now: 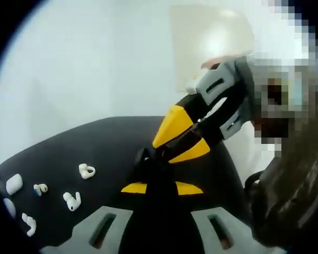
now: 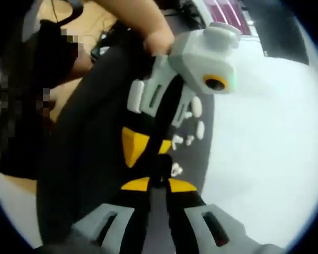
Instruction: Pick up three earphones and place each one into its charging case using tactile feedback, ensure that each earphone is properly inserted and securely positioned inside the case.
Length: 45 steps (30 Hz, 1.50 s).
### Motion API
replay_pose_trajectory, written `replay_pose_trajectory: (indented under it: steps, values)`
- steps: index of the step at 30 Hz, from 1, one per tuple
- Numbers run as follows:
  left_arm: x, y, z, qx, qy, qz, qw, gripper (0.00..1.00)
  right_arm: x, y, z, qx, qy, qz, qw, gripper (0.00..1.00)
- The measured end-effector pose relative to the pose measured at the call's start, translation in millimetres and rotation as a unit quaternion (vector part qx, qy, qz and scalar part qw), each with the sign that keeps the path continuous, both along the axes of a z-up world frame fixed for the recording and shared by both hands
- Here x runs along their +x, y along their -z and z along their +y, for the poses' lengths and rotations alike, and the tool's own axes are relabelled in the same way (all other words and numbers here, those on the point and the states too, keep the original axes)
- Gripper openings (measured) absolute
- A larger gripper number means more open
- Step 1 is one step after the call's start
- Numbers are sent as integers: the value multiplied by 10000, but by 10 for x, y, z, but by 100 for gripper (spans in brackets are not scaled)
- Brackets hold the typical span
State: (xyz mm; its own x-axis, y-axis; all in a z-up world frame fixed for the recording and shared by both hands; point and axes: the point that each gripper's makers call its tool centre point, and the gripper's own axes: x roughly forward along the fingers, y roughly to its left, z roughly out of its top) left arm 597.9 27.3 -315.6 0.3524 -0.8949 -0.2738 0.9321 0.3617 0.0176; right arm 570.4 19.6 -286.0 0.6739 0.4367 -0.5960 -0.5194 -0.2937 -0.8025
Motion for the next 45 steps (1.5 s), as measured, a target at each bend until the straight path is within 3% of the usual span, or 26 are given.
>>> replay_pose_trajectory:
  steps: [3,7,12,18,27,34,38,40,45]
  values:
    - [-19,-1,-6,-5,-4,11,10000,14,-30,-10,-10,248,-1,271,9993,17]
    - [-47,-1,-12,0,-8,5,10000,14,-47,-73,-29,546,-94,413,9976,18]
    - [-82,-2,-20,7,-11,-11,10000,14,-121,-182,28,1276,-398,869,9872,18]
    - [-198,-8,-50,22,-15,-45,10000,14,-75,-17,43,1302,-490,1213,9828,18]
    - [-282,-2,-66,59,-56,-39,10000,14,-54,4,85,1576,-553,1319,9771,20]
    - [-277,0,-66,45,-50,-7,10000,14,-84,-7,66,1562,-563,1136,9796,21]
    - [-205,9,6,52,-68,-2,10000,14,9,-80,86,1879,-461,1376,9714,21]
    - [-178,13,35,60,-71,-15,10000,14,-60,-15,45,1987,-507,1478,9675,21]
    - [-148,20,67,77,-75,-4,9999,14,-76,-3,71,2110,-564,1454,9650,22]
